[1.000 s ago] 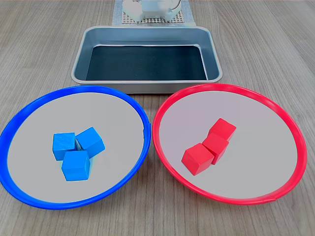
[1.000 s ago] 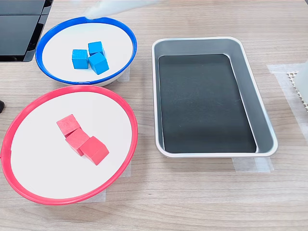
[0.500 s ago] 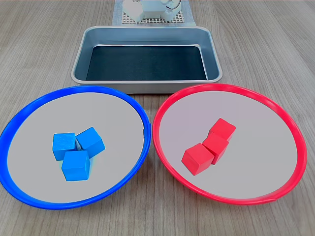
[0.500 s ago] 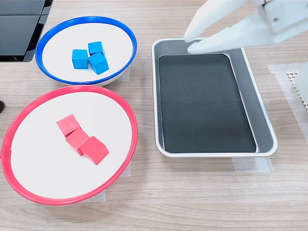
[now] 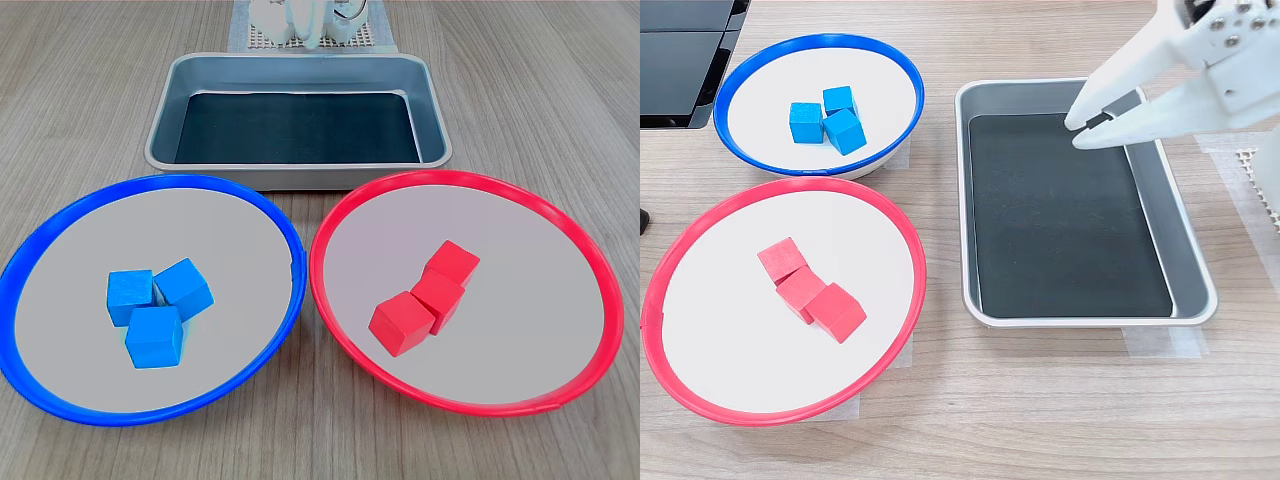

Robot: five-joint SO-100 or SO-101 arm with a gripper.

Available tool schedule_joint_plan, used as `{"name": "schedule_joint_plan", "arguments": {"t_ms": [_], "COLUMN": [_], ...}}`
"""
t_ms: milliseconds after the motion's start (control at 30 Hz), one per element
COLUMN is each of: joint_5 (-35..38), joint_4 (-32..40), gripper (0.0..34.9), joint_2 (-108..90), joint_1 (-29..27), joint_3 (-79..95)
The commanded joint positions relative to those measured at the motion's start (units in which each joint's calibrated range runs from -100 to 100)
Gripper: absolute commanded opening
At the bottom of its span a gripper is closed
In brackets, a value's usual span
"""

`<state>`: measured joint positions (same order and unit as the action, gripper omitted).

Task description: Relocate any blue block in the red dish to the blue dish, correcting any misplacements.

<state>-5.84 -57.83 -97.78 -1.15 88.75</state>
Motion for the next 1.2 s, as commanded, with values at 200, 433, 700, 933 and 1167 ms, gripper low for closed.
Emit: {"name": "schedule_joint_plan", "arguments": {"t_ms": [200,433,700,933,1167], "joint_5": [0.05,0.44,1.07,0.98,0.83], "joint_4": [-1.39,-2.30,-2.88,-2.96,-2.96], "gripper": [0.0,0.0,0.0,0.0,0.0], "joint_2": [-1.19,-1.19,-1.19,-1.19,-1.19], "joint_1": [-0.59,-0.59,-0.68,-0.78,-0.68], "joint_3": [1.69,4.42,7.16,7.16,7.16]}}
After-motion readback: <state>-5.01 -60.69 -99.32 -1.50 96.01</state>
